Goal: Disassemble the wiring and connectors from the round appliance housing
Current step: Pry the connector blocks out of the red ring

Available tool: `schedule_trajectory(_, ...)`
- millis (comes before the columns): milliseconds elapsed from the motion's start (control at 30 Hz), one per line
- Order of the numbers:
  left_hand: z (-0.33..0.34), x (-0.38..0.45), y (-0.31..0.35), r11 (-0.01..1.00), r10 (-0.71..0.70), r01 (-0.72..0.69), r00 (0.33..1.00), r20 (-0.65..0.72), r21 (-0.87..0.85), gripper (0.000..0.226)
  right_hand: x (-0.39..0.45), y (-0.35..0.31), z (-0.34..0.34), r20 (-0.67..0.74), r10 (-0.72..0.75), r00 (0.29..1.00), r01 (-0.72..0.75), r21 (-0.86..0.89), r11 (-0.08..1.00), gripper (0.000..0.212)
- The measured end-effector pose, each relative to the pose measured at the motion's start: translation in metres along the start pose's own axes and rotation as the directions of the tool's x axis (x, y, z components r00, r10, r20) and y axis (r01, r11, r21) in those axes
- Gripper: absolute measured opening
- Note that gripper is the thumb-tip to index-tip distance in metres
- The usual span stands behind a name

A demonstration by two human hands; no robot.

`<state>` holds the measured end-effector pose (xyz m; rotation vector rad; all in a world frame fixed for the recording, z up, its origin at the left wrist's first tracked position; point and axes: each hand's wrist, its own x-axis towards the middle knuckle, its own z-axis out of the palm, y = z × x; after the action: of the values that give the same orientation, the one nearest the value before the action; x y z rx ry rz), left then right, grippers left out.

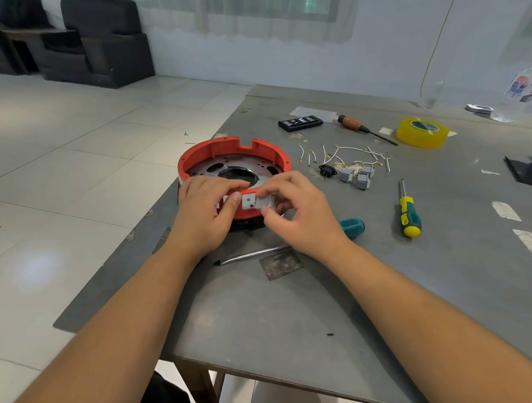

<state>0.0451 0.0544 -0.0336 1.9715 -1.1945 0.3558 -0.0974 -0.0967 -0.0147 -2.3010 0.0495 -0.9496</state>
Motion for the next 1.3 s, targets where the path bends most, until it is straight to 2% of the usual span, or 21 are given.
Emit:
schedule_trajectory(67, 0.001, -0.001, 0.001, 1.000, 0.001, -0.001, 1.000, -0.002, 0.022, 0.033, 0.003, 0.005, -0.012, -0.028, 0.105, 0.994, -0.103, 0.084, 0.991, 0.023)
schedule_trajectory(167, 0.003, -0.002, 0.002, 0.999, 0.015, -0.014, 1.000, -0.014, 0.036, 0.032, 0.006, 0.017, -0.029, -0.037, 0.255, 0.966, -0.251, 0.101, 0.963, 0.025)
schedule_trajectory(267, 0.002, -0.003, 0.004, 0.999, 0.017, -0.017, 1.000, -0.004, 0.039, 0.037, 0.014, 0.028, -0.045, -0.044, 0.410, 0.911, -0.402, 0.120, 0.908, 0.016)
schedule_trajectory(333, 0.002, -0.004, 0.006, 0.998, 0.013, -0.014, 1.000, 0.022, 0.066, 0.042, 0.023, 0.037, -0.061, -0.054, 0.453, 0.890, -0.444, 0.125, 0.887, 0.012)
schedule_trajectory(433, 0.003, -0.004, 0.008, 0.993, 0.012, -0.015, 1.000, 0.021, 0.117, 0.037, 0.035, 0.056, -0.096, -0.105, 0.500, 0.860, -0.503, -0.009, 0.864, 0.015)
schedule_trajectory(567, 0.009, -0.002, 0.011, 0.987, 0.028, -0.032, 0.999, 0.026, 0.160, 0.031, 0.043, 0.092, -0.144, -0.182, 0.578, 0.796, -0.605, -0.179, 0.776, 0.018)
schedule_trajectory(733, 0.015, 0.000, 0.015, 0.985, 0.037, -0.044, 0.998, 0.047, 0.166, 0.035, 0.048, 0.128, -0.174, -0.180, 0.620, 0.763, -0.625, -0.447, 0.640, 0.021)
schedule_trajectory(867, 0.016, 0.001, 0.013, 0.983, 0.047, -0.056, 0.997, 0.059, 0.173, 0.043, 0.050, 0.144, -0.173, -0.107, 0.673, 0.732, -0.581, -0.615, 0.534, 0.020)
schedule_trajectory(967, 0.017, 0.000, 0.012, 0.982, 0.079, -0.090, 0.994, 0.074, 0.164, 0.050, 0.050, 0.152, -0.166, -0.079, 0.696, 0.714, -0.568, -0.646, 0.510, 0.023)
schedule_trajectory(1200, 0.018, 0.001, 0.008, 0.975, 0.123, -0.142, 0.985, 0.118, 0.169, 0.058, 0.044, 0.159, -0.155, -0.141, 0.700, 0.700, -0.595, -0.657, 0.463, 0.020)
schedule_trajectory(1300, 0.018, 0.001, 0.008, 0.973, 0.124, -0.143, 0.985, 0.117, 0.179, 0.057, 0.042, 0.151, -0.153, -0.137, 0.700, 0.701, -0.568, -0.701, 0.431, 0.037)
